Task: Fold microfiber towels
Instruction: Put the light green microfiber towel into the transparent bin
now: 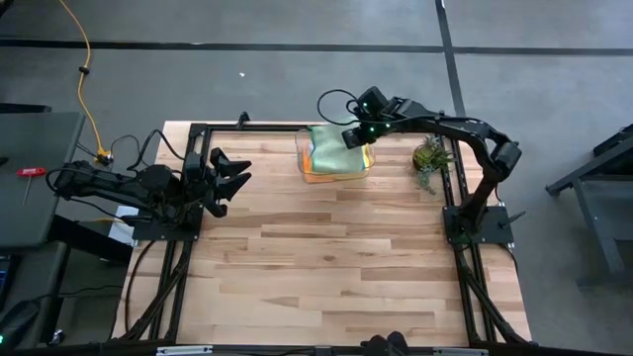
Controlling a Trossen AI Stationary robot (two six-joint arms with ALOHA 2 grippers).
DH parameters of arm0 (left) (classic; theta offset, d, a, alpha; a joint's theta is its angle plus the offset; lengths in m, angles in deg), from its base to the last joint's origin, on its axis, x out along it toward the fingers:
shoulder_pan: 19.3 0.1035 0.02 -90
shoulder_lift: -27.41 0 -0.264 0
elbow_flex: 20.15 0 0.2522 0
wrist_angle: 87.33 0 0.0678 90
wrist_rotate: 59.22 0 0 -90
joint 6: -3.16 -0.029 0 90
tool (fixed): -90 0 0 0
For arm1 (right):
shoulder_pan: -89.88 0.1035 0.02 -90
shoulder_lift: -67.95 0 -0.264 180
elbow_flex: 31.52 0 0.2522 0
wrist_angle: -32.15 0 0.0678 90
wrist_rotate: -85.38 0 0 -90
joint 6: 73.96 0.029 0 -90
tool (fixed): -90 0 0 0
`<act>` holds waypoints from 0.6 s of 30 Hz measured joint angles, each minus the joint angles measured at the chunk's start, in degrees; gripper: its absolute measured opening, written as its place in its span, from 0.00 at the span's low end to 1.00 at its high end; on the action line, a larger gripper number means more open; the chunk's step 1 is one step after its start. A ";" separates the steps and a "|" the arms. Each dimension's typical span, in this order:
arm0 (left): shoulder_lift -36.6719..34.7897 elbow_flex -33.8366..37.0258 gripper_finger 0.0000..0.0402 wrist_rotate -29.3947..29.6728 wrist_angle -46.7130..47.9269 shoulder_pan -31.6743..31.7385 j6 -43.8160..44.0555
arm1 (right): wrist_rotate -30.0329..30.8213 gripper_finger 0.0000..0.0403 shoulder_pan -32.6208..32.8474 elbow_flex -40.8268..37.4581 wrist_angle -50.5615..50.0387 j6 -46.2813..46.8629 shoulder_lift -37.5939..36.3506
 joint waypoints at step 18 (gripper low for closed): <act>0.02 0.00 0.44 0.85 -0.46 -0.02 0.17 | 7.42 0.35 1.36 1.37 -4.18 2.46 2.88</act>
